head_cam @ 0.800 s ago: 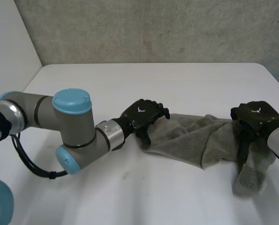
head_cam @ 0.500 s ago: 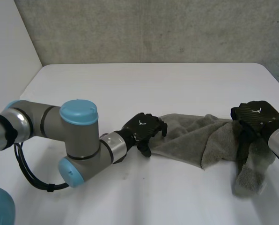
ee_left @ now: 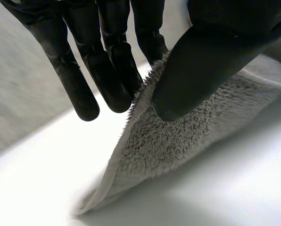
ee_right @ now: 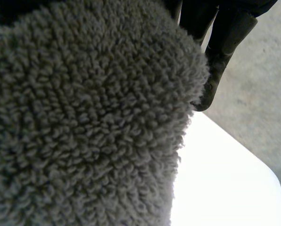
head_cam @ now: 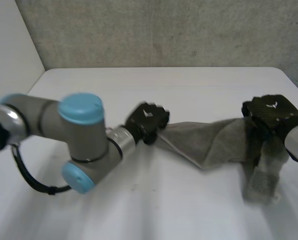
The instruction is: Fold the towel.
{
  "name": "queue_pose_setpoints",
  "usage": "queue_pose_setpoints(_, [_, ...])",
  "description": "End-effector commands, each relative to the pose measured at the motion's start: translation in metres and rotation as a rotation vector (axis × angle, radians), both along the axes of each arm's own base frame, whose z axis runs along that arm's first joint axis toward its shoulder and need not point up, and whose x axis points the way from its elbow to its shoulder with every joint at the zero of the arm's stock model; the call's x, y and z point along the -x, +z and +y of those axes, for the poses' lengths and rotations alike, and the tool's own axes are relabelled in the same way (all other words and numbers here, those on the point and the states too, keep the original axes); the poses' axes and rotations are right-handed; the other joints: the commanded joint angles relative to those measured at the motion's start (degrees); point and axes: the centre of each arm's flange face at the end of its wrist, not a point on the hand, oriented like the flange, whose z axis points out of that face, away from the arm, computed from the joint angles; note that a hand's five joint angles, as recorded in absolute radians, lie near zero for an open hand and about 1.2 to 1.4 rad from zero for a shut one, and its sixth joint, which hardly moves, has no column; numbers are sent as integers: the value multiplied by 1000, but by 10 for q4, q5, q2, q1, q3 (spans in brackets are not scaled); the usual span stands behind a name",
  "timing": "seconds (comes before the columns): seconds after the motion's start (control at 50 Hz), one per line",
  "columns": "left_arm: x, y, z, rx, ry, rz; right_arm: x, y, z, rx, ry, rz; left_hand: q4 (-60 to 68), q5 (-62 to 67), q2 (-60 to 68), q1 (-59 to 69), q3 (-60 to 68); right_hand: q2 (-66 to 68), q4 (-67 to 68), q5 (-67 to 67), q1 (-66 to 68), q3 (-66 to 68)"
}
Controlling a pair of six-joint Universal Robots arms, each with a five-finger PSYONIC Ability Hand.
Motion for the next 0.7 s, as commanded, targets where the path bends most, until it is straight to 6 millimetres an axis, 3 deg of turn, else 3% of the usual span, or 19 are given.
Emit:
queue_pose_setpoints(0.02, [-53,89,-8,147,137,75,-38,43,24,-92,125,-101,104,112,104,118,105,57,27,51,62,37])
queue_pose_setpoints(0.1, [-65,111,10,172,140,89,-54,58,39,-124,216,-113,104,112,104,118,105,57,27,51,62,37])
queue_pose_setpoints(0.14, [-78,133,29,204,150,106,-68,74,50,-142,281,-137,104,112,104,118,105,57,27,51,62,37])
queue_pose_setpoints(0.16, [-78,134,29,204,151,106,-68,74,50,-142,281,-137,104,112,104,118,105,57,27,51,62,37])
queue_pose_setpoints(0.2, [-98,149,43,234,184,117,-78,86,58,-195,326,-178,104,112,104,118,105,57,27,51,62,37])
queue_pose_setpoints(0.34, [-139,164,64,280,274,81,-89,96,63,-352,407,-204,104,112,104,118,105,57,27,51,62,37])
queue_pose_setpoints(0.42, [-148,155,79,255,285,52,-97,90,52,-434,437,-196,104,112,104,118,105,57,27,51,62,37])
queue_pose_setpoints(0.54, [-148,132,84,196,278,18,-105,70,31,-458,440,-151,104,112,104,118,105,57,27,51,62,37])
queue_pose_setpoints(0.58, [-144,112,75,150,273,-6,-112,50,18,-462,431,-101,104,112,104,118,105,57,27,51,62,37])
queue_pose_setpoints(0.6, [-144,111,75,150,273,-6,-112,50,18,-462,431,-101,104,112,104,118,105,57,27,51,62,37])
queue_pose_setpoints(0.64, [-136,87,56,106,272,-29,-121,29,5,-449,404,-27,104,112,104,118,105,57,27,51,62,37])
queue_pose_setpoints(0.66, [-136,87,56,106,272,-29,-121,29,5,-449,403,-27,104,112,104,118,105,57,27,51,62,37])
queue_pose_setpoints(0.7, [-128,72,37,96,268,-33,-124,9,-15,-407,359,52,104,112,104,118,105,57,27,51,62,37])
